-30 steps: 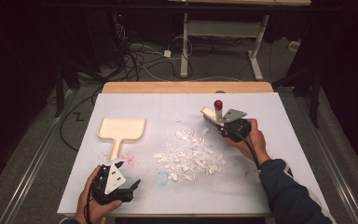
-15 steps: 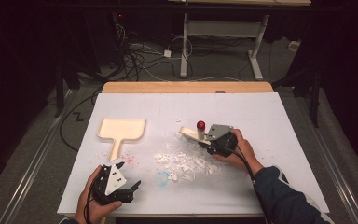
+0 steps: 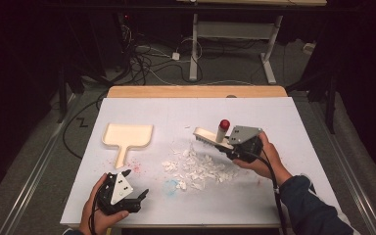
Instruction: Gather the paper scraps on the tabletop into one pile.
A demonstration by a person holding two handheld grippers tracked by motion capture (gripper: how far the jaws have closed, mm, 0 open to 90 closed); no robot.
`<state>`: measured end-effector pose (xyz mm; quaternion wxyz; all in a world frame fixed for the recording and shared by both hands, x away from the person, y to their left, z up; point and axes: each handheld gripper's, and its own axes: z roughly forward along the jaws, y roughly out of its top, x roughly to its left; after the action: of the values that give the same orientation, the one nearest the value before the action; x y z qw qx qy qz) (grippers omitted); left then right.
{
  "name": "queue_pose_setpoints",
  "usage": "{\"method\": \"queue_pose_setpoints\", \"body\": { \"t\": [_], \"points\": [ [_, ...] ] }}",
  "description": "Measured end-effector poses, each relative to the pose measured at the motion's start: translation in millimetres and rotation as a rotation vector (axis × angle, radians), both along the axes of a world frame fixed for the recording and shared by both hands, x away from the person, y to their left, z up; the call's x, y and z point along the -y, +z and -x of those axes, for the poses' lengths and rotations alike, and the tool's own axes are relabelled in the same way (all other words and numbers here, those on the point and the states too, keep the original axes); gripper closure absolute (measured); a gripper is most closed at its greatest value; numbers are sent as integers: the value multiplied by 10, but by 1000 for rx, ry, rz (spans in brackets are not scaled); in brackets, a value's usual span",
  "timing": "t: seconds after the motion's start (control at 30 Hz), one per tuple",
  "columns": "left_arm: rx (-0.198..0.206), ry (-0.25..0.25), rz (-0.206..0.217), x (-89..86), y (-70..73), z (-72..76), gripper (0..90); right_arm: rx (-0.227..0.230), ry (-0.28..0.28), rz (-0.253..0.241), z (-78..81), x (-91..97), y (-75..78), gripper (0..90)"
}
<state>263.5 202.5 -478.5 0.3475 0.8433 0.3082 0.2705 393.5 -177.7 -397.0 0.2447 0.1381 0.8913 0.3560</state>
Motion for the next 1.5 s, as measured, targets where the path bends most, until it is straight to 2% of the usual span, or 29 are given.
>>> {"method": "queue_pose_setpoints", "body": {
  "t": [0.13,0.27,0.37,0.43,0.57,0.63,0.7,0.77,0.9,1.03,1.07,1.1,1.13,1.2,1.3,1.4,1.43,1.5],
  "points": [
    [1,-2,6,-8,5,-9,163,18,-37,-4,-218,-26,55,681],
    [0,-4,8,-4,-3,-13,163,23,-74,25,-496,-145,-6,681],
    [-5,-4,11,-2,-13,-24,163,-13,-87,17,-667,-246,-78,681],
    [-9,-9,7,-3,-17,-30,163,-21,-95,20,-784,-342,-148,681],
    [-15,-12,9,0,-27,-35,163,-17,-115,58,-925,-524,-282,681],
    [-17,-13,9,0,-32,-38,163,0,-132,83,-980,-621,-350,681],
    [-19,-15,7,-1,-34,-38,163,-8,-128,74,-1010,-690,-366,681],
    [-19,-18,6,-4,-33,-37,163,-1,-112,97,-1008,-771,-379,681],
    [-31,-16,13,-4,-37,-25,163,-5,-35,144,-935,-895,-425,676],
    [-34,-18,14,-6,-40,-25,163,-16,61,148,-803,-924,-451,672],
    [-35,-19,12,-6,-40,-22,163,-10,91,156,-765,-916,-448,673],
    [-34,-21,10,-6,-39,-20,163,-7,123,141,-705,-899,-448,673],
    [-22,-23,8,-8,-37,-23,163,-16,155,132,-657,-878,-445,672],
    [-21,-23,9,-11,-36,-20,163,-22,202,128,-562,-836,-443,672],
    [-23,-23,6,-7,-33,-15,163,-31,302,122,-399,-736,-426,671],
    [-21,-24,5,3,-30,-6,163,-44,350,105,-252,-628,-391,674],
    [-22,-24,5,5,-28,-4,163,-60,345,97,-198,-588,-375,676],
    [-21,-23,2,9,-24,-2,166,-43,375,88,-159,-529,-321,679]
  ]
}}
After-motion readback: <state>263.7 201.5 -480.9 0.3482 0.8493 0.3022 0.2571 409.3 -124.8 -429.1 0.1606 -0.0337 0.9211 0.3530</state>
